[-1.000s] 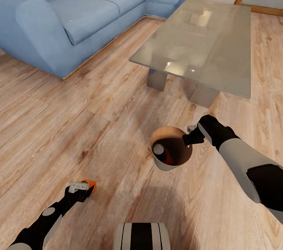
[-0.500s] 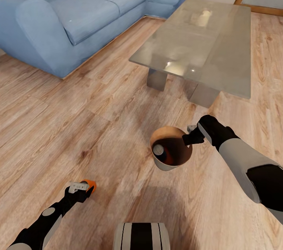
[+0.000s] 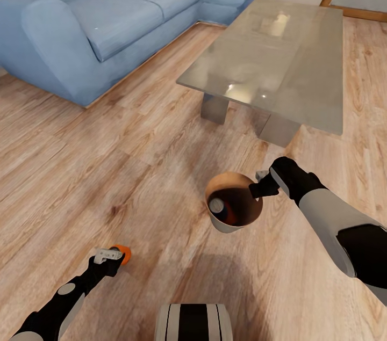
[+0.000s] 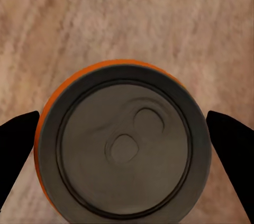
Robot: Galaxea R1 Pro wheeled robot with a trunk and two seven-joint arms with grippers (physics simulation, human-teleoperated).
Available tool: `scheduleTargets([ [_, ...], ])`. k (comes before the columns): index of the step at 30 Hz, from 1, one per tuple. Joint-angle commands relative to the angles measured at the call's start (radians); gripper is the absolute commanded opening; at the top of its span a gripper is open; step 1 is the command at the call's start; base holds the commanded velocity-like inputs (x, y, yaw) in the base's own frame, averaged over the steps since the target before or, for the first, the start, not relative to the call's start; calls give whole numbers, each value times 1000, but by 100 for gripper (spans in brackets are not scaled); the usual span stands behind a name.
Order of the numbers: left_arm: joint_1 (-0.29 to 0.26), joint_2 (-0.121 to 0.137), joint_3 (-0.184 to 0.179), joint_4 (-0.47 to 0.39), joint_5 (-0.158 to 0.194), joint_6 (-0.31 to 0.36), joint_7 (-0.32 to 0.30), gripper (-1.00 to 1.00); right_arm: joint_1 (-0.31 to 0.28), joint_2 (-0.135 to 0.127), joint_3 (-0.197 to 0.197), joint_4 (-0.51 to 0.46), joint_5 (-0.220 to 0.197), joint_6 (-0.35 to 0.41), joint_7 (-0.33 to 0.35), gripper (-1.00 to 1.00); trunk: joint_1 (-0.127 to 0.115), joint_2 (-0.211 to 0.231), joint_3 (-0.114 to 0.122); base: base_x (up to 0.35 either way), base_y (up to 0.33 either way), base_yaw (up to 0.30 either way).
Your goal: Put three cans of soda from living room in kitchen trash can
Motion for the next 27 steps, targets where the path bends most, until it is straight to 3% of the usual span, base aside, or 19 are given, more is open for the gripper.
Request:
scheduleTargets([
  [1,-1,0,-1,2,-4,0,2,-100,1,44,-17,-6,27,0,-60,-100,1,0,0,0,0,0],
  [5,-1,0,-1,2,-4,0,2,-100,1,44,-17,-7,27,0,-60,-100,1,0,0,0,0,0],
  [27,-1,-2,-1,3,-4,3,3,-100,1,51,-16,-4,25,0,-60,-100,-9,6,85,0,0,0],
])
